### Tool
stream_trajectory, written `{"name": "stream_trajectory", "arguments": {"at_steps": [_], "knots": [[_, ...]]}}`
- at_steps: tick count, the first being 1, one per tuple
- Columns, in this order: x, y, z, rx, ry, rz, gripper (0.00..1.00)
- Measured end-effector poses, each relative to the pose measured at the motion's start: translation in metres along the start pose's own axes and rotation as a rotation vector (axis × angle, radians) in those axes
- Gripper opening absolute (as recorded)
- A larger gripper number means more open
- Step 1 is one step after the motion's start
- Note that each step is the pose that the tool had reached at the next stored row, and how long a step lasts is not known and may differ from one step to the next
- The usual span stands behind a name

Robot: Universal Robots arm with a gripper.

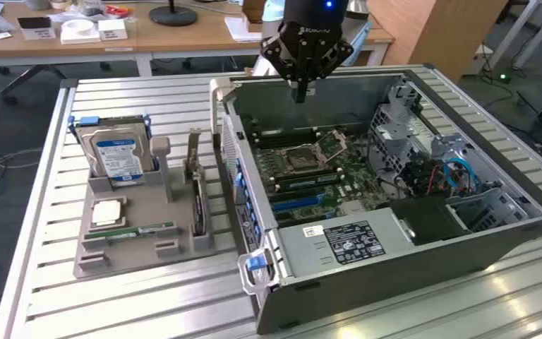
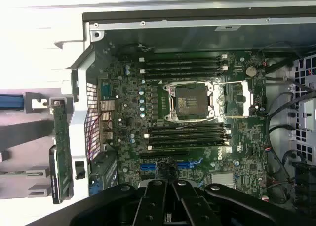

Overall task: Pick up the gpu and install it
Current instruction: 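Reach for the gpu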

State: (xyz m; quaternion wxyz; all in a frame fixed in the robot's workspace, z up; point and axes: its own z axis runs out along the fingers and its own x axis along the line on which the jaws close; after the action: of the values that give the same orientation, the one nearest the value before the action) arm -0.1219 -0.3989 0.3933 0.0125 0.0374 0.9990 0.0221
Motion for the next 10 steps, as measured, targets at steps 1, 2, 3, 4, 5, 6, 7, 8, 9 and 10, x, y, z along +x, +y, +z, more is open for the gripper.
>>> {"name": "stream_trajectory", "arguments": {"at_steps": [1,2,3,4,5,6,7,8,9,10], "knots": [[0.0,0.0,0.0,0.0,0.0,0.0,0.11],[0.0,0.0,0.0,0.0,0.0,0.0,0.11],[0.0,0.0,0.0,0.0,0.0,0.0,0.11],[0.0,0.0,0.0,0.0,0.0,0.0,0.11],[0.0,0.0,0.0,-0.0001,0.0,0.0,0.11],[0.0,0.0,0.0,0.0,0.0,0.0,0.11],[0.0,0.0,0.0,0.0,0.0,0.0,0.11],[0.0,0.0,0.0,0.0,0.0,0.0,0.11],[0.0,0.0,0.0,0.0,0.0,0.0,0.11],[0.0001,0.0,0.0,-0.0001,0.0,0.0,0.11]]}}
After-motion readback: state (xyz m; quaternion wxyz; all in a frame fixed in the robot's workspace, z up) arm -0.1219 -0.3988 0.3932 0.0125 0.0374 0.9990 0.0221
